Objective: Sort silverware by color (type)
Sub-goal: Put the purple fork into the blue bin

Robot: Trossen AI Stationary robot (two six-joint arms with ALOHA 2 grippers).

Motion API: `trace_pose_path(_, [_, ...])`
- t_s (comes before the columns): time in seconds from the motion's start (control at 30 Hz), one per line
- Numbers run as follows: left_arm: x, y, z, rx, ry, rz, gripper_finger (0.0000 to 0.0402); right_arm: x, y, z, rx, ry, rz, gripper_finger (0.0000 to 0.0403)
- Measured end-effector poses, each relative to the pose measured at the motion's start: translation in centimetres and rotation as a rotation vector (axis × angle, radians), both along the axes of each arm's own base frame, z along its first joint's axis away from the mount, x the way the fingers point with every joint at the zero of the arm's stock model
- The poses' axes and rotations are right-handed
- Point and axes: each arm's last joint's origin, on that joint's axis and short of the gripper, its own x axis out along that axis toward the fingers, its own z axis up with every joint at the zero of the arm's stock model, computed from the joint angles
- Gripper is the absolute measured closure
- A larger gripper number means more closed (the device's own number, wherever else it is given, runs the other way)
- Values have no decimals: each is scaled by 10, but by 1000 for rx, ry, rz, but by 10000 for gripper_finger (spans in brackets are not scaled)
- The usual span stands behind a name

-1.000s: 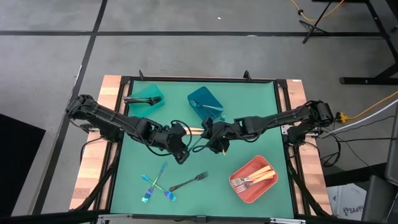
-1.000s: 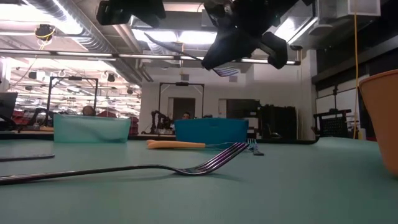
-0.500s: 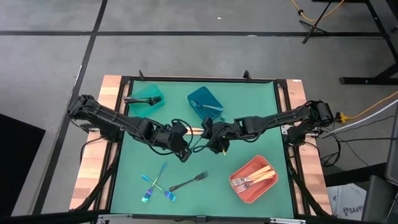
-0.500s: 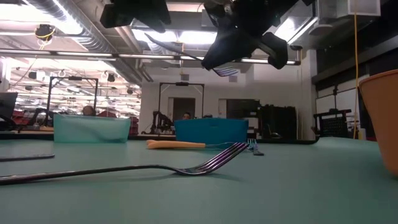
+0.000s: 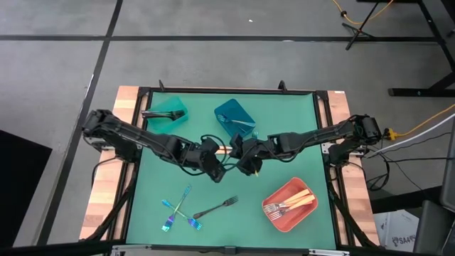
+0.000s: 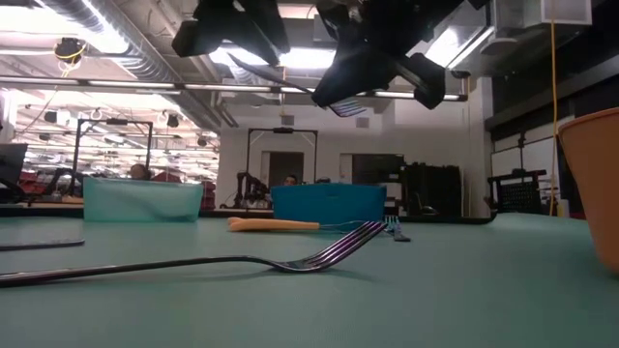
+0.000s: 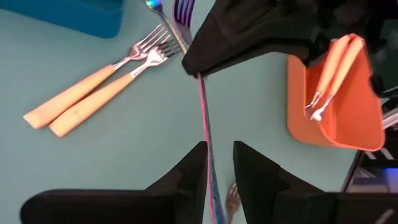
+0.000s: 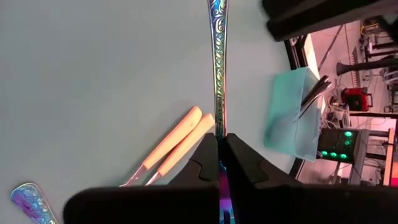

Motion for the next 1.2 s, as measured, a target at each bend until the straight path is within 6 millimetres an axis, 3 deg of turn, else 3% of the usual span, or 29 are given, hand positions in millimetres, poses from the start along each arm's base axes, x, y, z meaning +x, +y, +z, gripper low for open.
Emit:
trace_pose_path(0.47, [4,-1,-13,21,65,-7,330,5,0,5,-7,-77,-25,403])
trace_pose_path(1.0, [4,-3,-14,-27,76,-41,331,5,0,5,-5,-72,-21,403])
trace_pose_path(1.2, [4,-3,-14,-29,78,-43,367,4,0,5,-5,-71,-21,403])
